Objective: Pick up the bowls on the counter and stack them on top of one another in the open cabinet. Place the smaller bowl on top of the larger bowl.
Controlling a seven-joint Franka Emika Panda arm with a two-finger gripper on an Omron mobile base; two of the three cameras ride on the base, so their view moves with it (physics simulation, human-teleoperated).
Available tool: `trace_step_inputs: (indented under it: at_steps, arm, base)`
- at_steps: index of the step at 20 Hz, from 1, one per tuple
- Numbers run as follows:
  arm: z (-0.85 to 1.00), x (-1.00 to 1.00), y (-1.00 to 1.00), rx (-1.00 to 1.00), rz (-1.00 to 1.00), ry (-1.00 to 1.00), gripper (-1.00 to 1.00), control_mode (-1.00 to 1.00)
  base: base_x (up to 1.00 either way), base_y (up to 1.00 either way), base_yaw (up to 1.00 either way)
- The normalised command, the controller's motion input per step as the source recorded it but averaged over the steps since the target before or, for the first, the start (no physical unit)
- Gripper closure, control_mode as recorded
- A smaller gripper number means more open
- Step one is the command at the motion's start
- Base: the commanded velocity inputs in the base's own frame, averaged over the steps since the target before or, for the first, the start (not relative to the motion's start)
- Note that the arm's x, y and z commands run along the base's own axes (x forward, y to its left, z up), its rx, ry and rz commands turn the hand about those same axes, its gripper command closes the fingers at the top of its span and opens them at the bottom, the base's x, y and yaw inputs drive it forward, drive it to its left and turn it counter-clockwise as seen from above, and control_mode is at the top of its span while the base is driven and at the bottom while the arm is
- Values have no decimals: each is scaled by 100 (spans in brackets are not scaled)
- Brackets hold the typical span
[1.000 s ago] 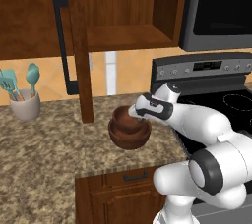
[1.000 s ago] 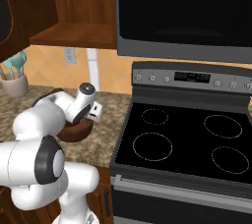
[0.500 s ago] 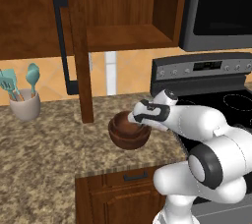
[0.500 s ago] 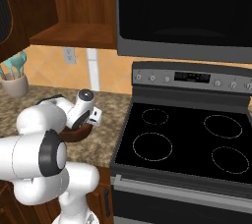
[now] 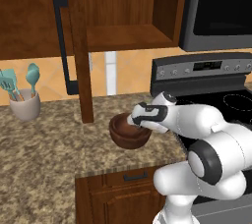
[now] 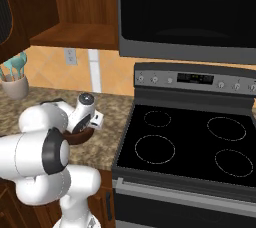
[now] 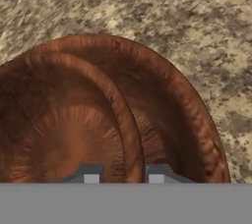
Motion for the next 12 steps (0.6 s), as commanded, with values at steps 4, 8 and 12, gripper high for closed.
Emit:
trace_step_inputs:
  at_steps: [4, 8, 12]
  arm:
    - [53, -4, 0, 0, 0, 0, -100, -100]
    - [54, -7, 0, 0, 0, 0, -100, -100]
    - [28, -11, -14, 0, 0, 0, -100, -100]
  base:
    - [0, 0, 0]
    - [0, 0, 0]
    - [0, 0, 0]
